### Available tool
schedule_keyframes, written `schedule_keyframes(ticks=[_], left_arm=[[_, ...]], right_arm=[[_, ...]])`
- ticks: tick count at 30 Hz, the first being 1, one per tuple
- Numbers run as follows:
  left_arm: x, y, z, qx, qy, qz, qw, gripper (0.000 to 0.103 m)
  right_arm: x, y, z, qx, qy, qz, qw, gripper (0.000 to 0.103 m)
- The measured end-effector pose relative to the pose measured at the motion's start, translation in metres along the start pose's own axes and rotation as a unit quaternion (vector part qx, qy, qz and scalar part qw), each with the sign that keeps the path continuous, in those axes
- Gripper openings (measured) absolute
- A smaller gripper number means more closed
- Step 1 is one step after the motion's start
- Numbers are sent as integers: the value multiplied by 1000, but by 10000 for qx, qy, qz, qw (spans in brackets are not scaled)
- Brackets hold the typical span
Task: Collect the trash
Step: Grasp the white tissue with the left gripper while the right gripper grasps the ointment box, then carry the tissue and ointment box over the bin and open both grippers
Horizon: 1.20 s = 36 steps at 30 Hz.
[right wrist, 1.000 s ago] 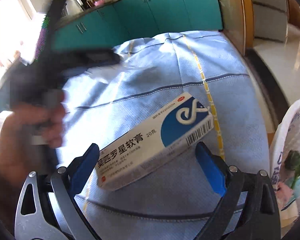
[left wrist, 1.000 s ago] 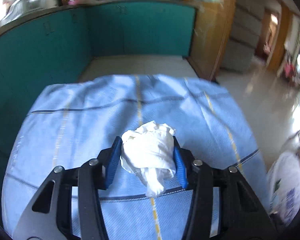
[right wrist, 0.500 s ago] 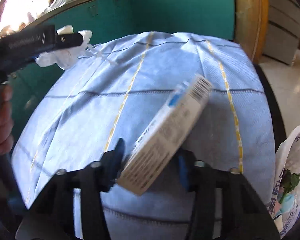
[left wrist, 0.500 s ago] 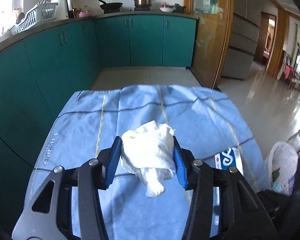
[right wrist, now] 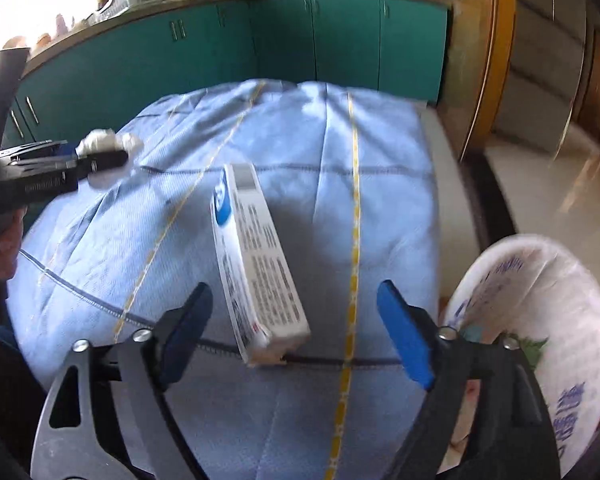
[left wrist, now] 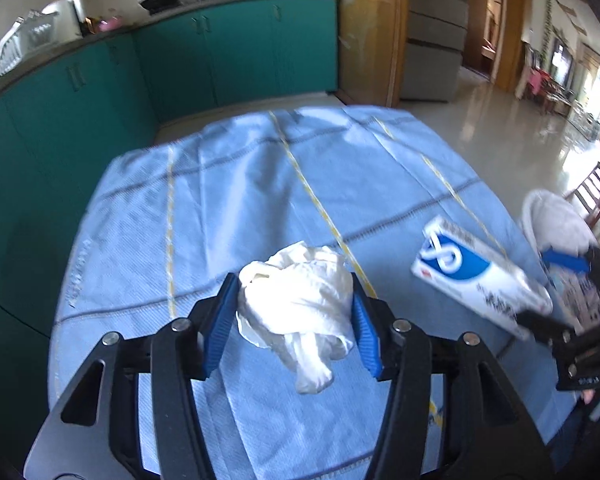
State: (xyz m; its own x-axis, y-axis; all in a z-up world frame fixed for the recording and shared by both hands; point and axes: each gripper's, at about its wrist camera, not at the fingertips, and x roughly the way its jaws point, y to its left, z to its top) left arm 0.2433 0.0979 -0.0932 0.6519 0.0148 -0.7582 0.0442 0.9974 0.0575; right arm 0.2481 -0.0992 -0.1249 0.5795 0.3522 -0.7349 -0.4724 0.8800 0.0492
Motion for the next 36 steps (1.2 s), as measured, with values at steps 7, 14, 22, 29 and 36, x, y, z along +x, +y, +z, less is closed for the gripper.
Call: schedule_keyframes(ticks=[7,14,22,29,36], left_arm=[[-1,-9,-14,315,108,-178,9993,61],[-4,-12,-18,507,99,-207,9984,70],[-1,-14,-20,549,165,-70,9983,82],[13,-16,-27,483,424,38,9979,82],[22,-26,-31,611,473,185,9968,75]], right_arm=[[11,36,7,-793,-230,-261,9962,84],[20,3,13,81,-196,-140,9997,84],[22,-19,11,545,-138,-105,9984,84],[44,10,5,72,337,190,9992,84],[40,10,5,168,278,297,9990,46]])
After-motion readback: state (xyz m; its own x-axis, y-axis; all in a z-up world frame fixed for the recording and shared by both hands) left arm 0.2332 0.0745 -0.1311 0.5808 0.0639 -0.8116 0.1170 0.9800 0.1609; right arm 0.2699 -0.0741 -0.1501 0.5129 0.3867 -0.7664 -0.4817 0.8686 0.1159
